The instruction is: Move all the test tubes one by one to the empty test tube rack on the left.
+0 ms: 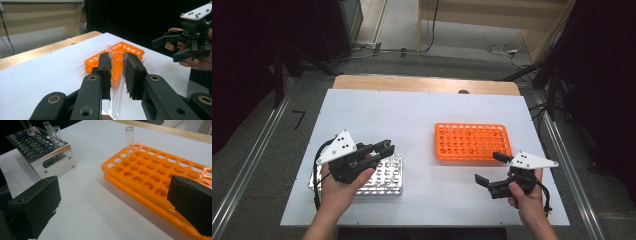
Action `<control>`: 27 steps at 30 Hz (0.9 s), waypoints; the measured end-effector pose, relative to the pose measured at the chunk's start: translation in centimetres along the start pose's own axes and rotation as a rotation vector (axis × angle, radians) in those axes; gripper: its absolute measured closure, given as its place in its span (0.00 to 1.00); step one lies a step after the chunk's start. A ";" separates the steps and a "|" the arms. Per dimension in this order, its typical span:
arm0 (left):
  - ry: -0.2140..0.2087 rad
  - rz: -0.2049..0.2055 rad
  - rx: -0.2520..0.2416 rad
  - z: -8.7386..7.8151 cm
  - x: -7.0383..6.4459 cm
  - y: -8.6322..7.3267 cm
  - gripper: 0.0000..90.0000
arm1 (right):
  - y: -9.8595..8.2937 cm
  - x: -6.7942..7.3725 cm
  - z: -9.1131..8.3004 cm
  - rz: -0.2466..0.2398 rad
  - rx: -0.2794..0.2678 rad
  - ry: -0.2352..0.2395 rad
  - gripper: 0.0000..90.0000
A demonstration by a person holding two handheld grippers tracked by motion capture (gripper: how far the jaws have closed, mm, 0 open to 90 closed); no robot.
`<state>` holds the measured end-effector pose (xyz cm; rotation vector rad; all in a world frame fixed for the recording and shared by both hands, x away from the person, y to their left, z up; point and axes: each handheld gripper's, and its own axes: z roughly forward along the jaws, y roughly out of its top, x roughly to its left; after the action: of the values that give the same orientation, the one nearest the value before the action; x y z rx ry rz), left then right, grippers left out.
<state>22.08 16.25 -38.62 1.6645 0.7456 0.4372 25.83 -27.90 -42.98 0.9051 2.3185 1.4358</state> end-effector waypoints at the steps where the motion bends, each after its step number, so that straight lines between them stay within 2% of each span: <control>1: 0.006 -0.004 -0.004 -0.1 0.1 0.0 0.84 | -0.1 -0.2 -0.1 0.004 -0.001 -0.006 0.00; 9: 0.052 -0.013 -0.012 -1.2 1.4 0.1 0.84 | -0.7 -1.9 -0.6 0.043 -0.022 -0.025 0.00; 16: 0.087 -0.017 -0.019 -2.1 2.3 0.0 0.84 | -1.2 -2.9 -0.8 0.047 -0.028 -0.050 0.00; 27: 0.152 -0.042 -0.024 -2.7 3.7 -0.4 0.84 | -1.4 -3.5 -1.1 0.065 -0.034 -0.069 0.00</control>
<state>22.93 20.78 -38.83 1.6026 0.8824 0.5454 27.43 -31.33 -43.98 1.0133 2.2269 1.4415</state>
